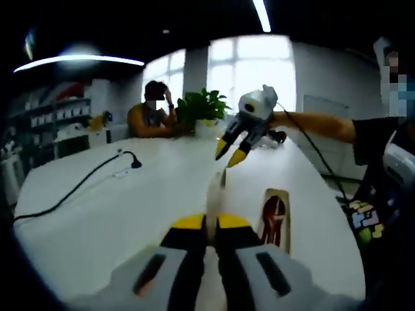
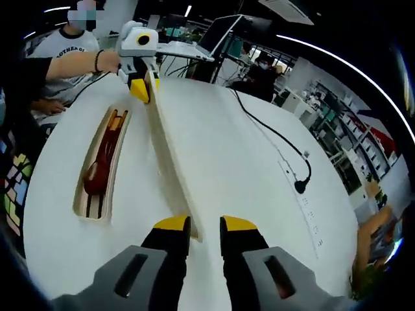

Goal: Arrange the utensils inside the cutlery case until each visible utensil rests in its matching compartment.

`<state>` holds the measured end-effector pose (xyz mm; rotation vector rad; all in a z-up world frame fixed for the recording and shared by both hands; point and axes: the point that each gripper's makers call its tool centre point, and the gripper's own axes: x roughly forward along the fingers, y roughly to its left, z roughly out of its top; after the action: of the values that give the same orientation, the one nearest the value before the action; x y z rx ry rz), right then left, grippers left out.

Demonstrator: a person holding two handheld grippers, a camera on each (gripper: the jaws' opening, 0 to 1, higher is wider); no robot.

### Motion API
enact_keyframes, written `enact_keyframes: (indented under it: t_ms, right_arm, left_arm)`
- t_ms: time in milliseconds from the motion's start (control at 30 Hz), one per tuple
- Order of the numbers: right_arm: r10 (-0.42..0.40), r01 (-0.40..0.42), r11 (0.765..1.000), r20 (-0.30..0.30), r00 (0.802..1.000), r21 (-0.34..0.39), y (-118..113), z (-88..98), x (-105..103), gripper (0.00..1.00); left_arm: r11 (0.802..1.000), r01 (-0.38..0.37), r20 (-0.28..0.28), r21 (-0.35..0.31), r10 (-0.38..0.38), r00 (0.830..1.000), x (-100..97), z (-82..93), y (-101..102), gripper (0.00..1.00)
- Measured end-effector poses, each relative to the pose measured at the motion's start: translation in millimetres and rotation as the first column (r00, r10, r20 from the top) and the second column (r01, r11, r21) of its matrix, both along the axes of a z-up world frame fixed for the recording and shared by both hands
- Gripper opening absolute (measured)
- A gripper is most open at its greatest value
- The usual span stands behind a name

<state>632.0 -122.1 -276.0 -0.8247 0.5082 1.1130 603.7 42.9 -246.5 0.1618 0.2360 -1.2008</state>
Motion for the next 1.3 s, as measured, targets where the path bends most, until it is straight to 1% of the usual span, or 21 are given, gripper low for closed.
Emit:
enact_keyframes:
  t_ms: [67,100,233,300,367,433,500,600,700,767,800,867,933,1000,1033,1067,1133,1167,1233,1267,1300]
  right_arm:
    - [0.021,-0.021,1.0,-0.01,1.0,-0.017,0,-5.1,-4,0.16]
    - [0.022,-0.022,0.999,-0.011,1.0,-0.024,0,-7.3,-4,0.16]
    - [0.029,-0.03,0.999,-0.027,0.999,-0.038,0,-16.1,-4,0.1]
    - [0.033,-0.035,0.998,-0.031,0.999,-0.047,0,-21.6,-6,0.06]
    - [0.052,-0.052,0.997,0.002,0.999,-0.059,0,-23.1,-5,0.06]
    - [0.057,-0.056,0.997,0.009,0.998,-0.057,0,-22.3,-8,0.05]
    - [0.081,-0.079,0.994,0.034,0.996,-0.071,0,-22.0,-11,0.04]
    - [0.086,-0.081,0.993,0.06,0.995,-0.08,-1,-21.2,-10,0.03]
    - [0.083,-0.077,0.994,0.085,0.993,-0.073,0,-17.4,-10,0.03]
    - [0.085,-0.075,0.994,0.132,0.988,-0.076,0,-11.3,-8,0.03]
    - [0.086,-0.075,0.994,0.137,0.987,-0.081,1,-9.0,-12,0.02]
    - [0.088,-0.073,0.994,0.178,0.98,-0.085,2,-2.7,-13,0.02]
    - [0.069,-0.055,0.996,0.196,0.978,-0.073,4,2.6,-17,0.02]
    - [0.058,-0.041,0.996,0.23,0.971,-0.078,5,7.6,-21,0.02]
    - [0.045,-0.029,0.997,0.236,0.971,-0.073,6,9.9,-24,0.02]
    - [0.047,-0.028,0.997,0.256,0.966,-0.076,7,12.2,-28,0.02]
    - [0.041,-0.025,0.998,0.281,0.959,-0.06,11,16.5,-37,0.02]
    - [0.036,-0.02,0.998,0.317,0.948,-0.053,12,21.0,-38,0.02]
    - [0.044,-0.016,0.997,0.399,0.916,-0.073,14,27.9,-42,0.02]
    - [0.039,-0.016,0.998,0.392,0.919,-0.062,16,27.3,-46,0.02]
    - [0.036,-0.018,0.999,0.4,0.916,-0.049,18,29.6,-50,0.02]
  left_arm:
    - [1.0,0.018,0.03,0.025,-0.018,0.999,0.2,-0.3,0,0.04]
    - [0.999,0.017,0.031,0.028,-0.018,0.999,0.3,-0.5,0,0.04]
    - [0.997,0.032,0.067,0.067,-0.036,0.997,0.2,-3.6,0,0.04]
    - [0.996,0.034,0.071,0.08,-0.04,0.997,-1.2,-5.8,0,0.04]
    - [0.996,0.034,0.077,0.085,-0.041,0.996,-2.2,-6.4,1,0.04]
    - [0.996,0.031,0.078,0.088,-0.038,0.996,-2.4,-6.9,2,0.04]
    - [0.995,0.034,0.082,0.092,-0.041,0.996,-3.9,-7.2,2,0.04]
    - [0.995,0.028,0.08,0.094,-0.035,0.996,-4.5,-7.7,2,0.05]
    - [0.997,0.007,0.065,0.082,-0.012,0.998,-2.0,-8.1,4,0.06]
    - [0.998,-0.02,0.03,0.054,0.019,0.999,0.0,-6.9,6,0.07]
    - [0.998,-0.034,0.009,0.048,0.034,0.999,0.1,-6.7,7,0.07]
    - [0.999,-0.043,-0.024,0.033,0.044,0.999,-0.1,-6.3,8,0.08]
    - [0.997,-0.08,-0.07,-0.001,0.08,0.994,2.8,-4.5,11,0.11]
    - [0.997,-0.076,-0.144,-0.028,0.071,0.987,-2.0,-4.4,10,0.23]
    - [0.997,-0.069,-0.173,-0.043,0.061,0.983,-5.9,-4.2,9,0.29]
    - [0.996,-0.063,-0.194,-0.057,0.051,0.98,-8.9,-3.9,9,0.33]
    - [0.993,-0.072,-0.201,-0.093,0.052,0.978,-11.2,-1.8,9,0.38]
    - [0.99,-0.072,-0.226,-0.12,0.044,0.973,-14.1,-0.4,7,0.45]
    - [0.984,-0.086,-0.273,-0.155,0.041,0.961,-17.1,0.4,6,0.55]
    - [0.983,-0.086,-0.277,-0.161,0.038,0.96,-18.0,0.4,6,0.58]
    - [0.982,-0.08,-0.283,-0.172,0.028,0.959,-22.0,0.7,4,0.58]
